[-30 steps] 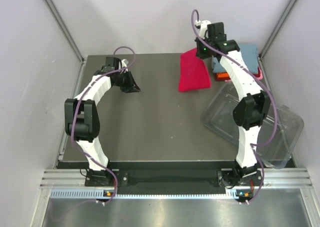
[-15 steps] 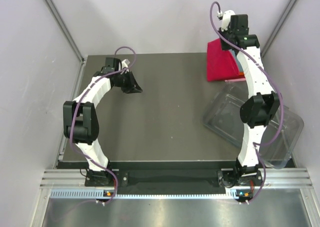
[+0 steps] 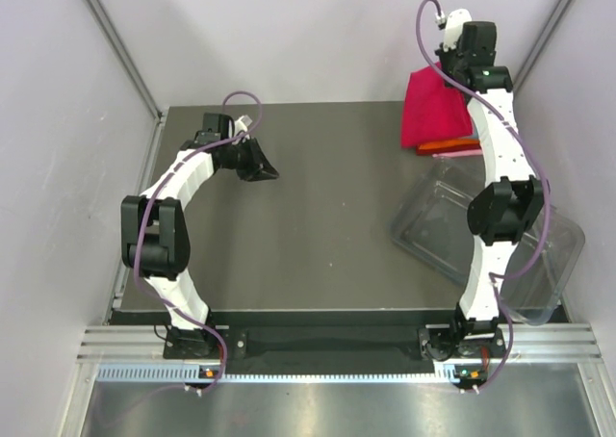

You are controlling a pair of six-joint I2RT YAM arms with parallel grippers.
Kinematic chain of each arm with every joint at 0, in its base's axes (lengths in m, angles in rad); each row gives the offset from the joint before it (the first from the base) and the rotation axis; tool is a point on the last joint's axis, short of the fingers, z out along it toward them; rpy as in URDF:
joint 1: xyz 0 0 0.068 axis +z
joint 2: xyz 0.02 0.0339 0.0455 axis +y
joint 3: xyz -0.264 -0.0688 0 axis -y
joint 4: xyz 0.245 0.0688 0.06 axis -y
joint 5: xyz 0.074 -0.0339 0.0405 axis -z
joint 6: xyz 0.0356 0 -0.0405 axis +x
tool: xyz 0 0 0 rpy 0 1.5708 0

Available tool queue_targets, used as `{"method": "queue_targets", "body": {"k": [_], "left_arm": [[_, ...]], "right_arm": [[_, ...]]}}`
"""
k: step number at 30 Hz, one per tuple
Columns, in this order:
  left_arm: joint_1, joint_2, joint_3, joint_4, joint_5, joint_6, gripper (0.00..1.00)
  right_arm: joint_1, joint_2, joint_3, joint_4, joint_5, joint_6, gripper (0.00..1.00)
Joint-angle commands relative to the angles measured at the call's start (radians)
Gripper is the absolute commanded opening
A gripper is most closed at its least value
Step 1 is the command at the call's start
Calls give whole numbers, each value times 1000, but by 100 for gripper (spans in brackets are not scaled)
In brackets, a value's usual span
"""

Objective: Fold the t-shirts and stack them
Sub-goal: Neatly place the folded tshirt to the corner

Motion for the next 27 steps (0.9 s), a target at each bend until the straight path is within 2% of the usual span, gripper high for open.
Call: {"method": "queue_targets", "body": {"k": [1, 12, 22, 27], "left_arm": [[-2, -38, -2, 47, 28, -5, 18], [-2, -30, -4, 53, 37, -11, 18], [-2, -21, -7, 53, 31, -9, 18], [-2, -15, -4, 55, 36, -12, 18]], "right_arm": [[-29, -39, 33, 108, -16, -20, 0], [-122, 64, 81, 133, -65, -9, 0], [-192, 231, 197, 240, -106, 0, 0], [-228, 255, 214, 277, -125, 20, 0]]}}
